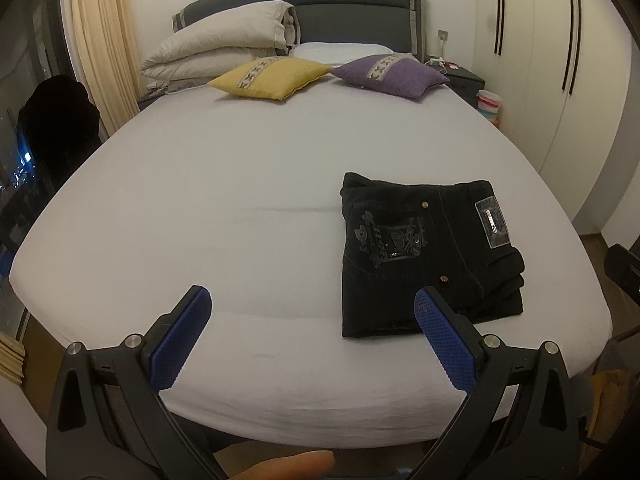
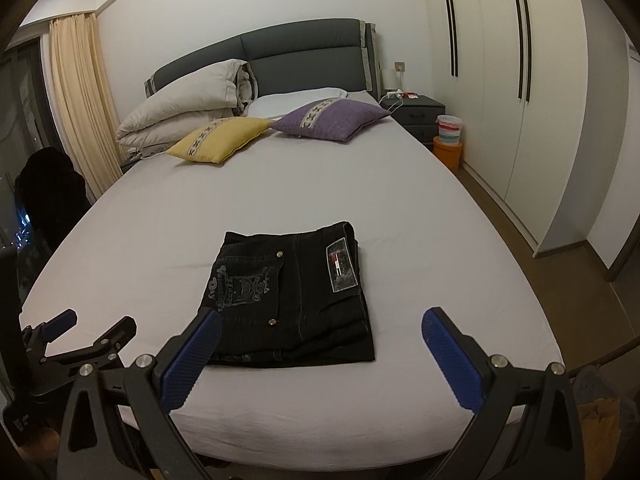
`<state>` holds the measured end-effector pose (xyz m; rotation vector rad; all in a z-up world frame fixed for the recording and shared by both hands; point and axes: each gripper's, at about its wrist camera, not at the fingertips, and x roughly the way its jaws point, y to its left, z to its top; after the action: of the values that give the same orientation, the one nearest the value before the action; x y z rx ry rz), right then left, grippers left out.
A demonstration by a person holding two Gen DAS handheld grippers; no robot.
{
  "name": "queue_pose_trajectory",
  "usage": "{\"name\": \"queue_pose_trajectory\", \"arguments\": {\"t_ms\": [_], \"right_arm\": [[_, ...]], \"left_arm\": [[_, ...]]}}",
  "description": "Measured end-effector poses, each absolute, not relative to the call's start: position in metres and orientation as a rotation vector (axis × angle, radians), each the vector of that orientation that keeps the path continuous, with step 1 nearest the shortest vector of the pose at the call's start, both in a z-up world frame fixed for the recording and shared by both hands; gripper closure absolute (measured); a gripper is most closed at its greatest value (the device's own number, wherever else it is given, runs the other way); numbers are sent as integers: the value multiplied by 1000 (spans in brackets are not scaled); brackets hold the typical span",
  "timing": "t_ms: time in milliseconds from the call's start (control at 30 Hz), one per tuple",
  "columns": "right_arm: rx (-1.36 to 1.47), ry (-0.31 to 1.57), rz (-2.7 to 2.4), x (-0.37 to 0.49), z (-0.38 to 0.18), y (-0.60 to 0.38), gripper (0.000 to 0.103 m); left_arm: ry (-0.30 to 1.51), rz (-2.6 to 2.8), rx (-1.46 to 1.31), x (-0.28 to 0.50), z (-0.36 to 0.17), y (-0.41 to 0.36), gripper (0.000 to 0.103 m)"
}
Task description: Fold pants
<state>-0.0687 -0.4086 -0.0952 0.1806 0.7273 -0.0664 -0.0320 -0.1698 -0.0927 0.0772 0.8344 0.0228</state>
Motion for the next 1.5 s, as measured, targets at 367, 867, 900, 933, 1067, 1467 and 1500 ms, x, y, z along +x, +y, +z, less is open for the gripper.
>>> {"name": "queue_pose_trajectory", "arguments": {"t_ms": [367,867,900,933,1067,1467,1500], "right_arm": [[177,758,-61,-65,-100,-404,0],[179,774,-54,-66,-103,-399,0],[179,774,-53,-66,-103,-399,0],[179,774,-52,-67,-104,-398,0],[180,776,-50,-68,-105,-397,0],[177,785,-41,-70,-109,-392,0],[177,785,-40,-70,-109,-392,0]], "left_arm": [[861,14,75,-29,-103,-169,0],[869,12,70,-28,-106,-168,0],[869,12,70,-28,-106,-168,0],[869,12,69,-28,-106,-168,0],[870,12,70,-29,-107,-168,0],[871,11,68,-30,-108,-168,0],[872,12,69,-30,-109,-168,0]]}}
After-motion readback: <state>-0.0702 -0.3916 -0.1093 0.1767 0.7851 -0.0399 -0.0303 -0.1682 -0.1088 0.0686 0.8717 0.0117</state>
